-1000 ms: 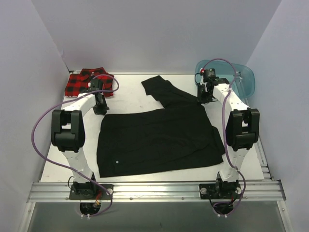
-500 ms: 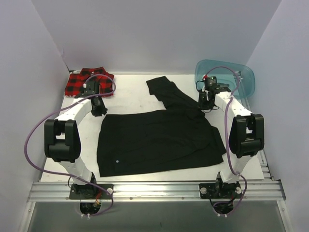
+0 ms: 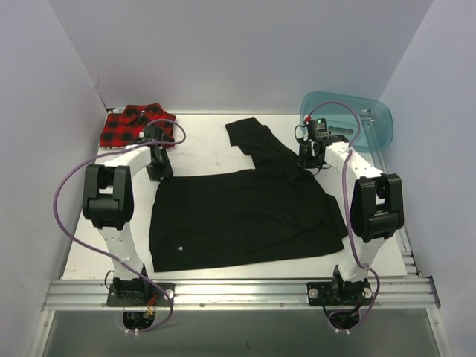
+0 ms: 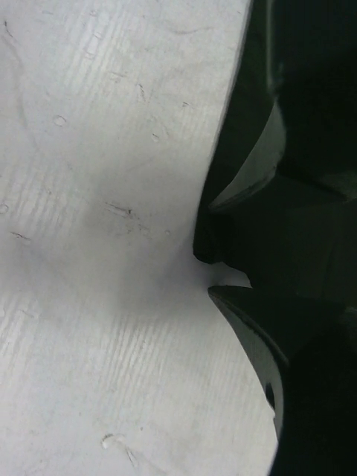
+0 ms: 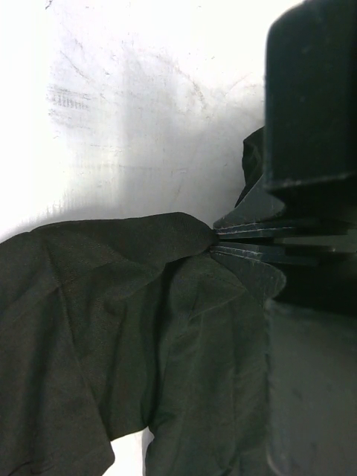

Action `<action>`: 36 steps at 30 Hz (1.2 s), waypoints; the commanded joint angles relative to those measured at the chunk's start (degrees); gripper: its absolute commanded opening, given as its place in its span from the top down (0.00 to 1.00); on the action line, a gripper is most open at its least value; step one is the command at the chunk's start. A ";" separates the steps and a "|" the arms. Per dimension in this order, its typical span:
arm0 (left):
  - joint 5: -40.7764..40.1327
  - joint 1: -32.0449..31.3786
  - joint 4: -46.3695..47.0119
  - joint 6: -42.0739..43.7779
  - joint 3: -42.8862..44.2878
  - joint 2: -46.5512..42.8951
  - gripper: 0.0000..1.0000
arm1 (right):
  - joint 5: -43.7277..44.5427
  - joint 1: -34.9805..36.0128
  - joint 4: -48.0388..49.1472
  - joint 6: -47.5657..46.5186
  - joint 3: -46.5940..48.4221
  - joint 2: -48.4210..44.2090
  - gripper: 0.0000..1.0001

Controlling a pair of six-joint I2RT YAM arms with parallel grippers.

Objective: Fold and stack the long sleeve shirts
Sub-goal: Fold the shirt

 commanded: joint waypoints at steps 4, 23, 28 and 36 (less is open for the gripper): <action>-3.12 -1.07 -0.77 0.60 3.80 3.41 0.60 | 0.77 0.15 0.19 -0.74 0.09 0.04 1.00; -9.10 -2.47 -3.32 2.45 2.14 -7.65 1.00 | 2.53 -0.64 0.71 -0.74 -1.41 -4.44 1.00; -9.19 -2.47 -2.80 2.27 -0.93 -14.06 1.00 | 2.97 -0.55 1.06 -0.39 -2.90 -6.99 1.00; -8.39 -2.47 -0.86 -2.38 -11.29 -21.45 1.00 | 5.26 -0.81 3.17 2.41 -8.78 -9.46 1.00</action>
